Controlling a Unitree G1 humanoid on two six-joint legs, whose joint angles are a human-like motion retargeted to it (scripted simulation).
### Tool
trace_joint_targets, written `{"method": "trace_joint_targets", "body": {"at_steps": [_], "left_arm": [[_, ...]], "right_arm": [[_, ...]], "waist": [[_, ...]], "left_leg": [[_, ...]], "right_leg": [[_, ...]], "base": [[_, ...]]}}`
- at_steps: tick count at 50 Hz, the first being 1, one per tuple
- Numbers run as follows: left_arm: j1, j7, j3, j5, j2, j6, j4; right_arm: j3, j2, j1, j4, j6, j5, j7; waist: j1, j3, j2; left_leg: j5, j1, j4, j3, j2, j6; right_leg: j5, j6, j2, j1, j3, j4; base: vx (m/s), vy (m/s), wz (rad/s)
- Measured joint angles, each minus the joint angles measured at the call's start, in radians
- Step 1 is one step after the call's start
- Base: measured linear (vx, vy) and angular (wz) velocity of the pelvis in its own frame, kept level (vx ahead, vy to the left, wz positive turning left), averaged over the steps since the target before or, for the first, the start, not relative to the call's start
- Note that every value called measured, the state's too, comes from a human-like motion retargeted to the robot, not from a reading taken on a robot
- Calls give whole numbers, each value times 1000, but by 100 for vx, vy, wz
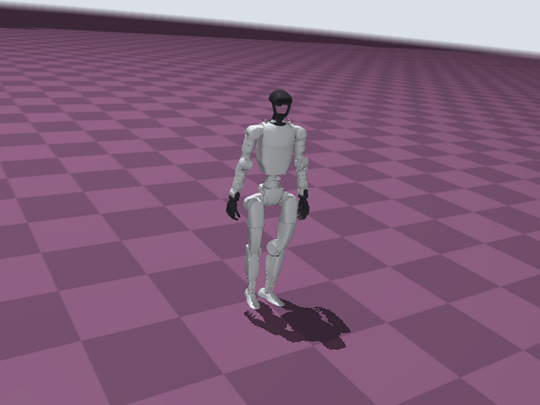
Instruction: In place motions
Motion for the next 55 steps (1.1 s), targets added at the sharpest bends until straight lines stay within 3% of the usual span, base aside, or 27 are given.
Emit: {"method": "trace_joint_targets", "body": {"at_steps": [10,15,20,34,42,55], "left_arm": [[20,-3,-7,6,-47,-3,23],[23,6,2,13,-59,0,65],[20,7,2,6,-65,3,90],[38,-10,-39,17,-50,5,79],[92,-32,-19,2,-54,17,61],[127,-55,-15,11,-75,31,25]], "right_arm": [[-1,27,3,48,17,-7,21],[5,39,3,44,18,-15,25],[5,38,-4,26,14,-46,20],[-22,42,-10,-18,6,-84,31],[-21,57,-47,-35,8,-111,55],[-43,17,-100,30,39,-30,13]], "waist": [[-54,-8,39],[-58,-14,36],[-92,-7,39],[-102,-38,12],[-212,-43,21],[-457,20,87]], "left_leg": [[-7,13,-18,34,5,9],[2,8,-13,12,-2,15],[7,4,-6,-45,4,16],[-32,19,-6,25,26,-6],[-66,33,-12,85,49,-13],[-114,58,-21,277,107,-37]], "right_leg": [[4,-1,11,-20,27,14],[-3,-20,26,-28,16,25],[-20,14,-7,-33,-36,60],[-10,9,6,-51,21,55],[42,7,41,-97,161,43],[122,13,126,-148,315,17]], "base": [[-3,1,-19],[0,2,11],[1,1,60],[1,-7,-19],[-15,-17,-122],[-24,-3,-115]]}}
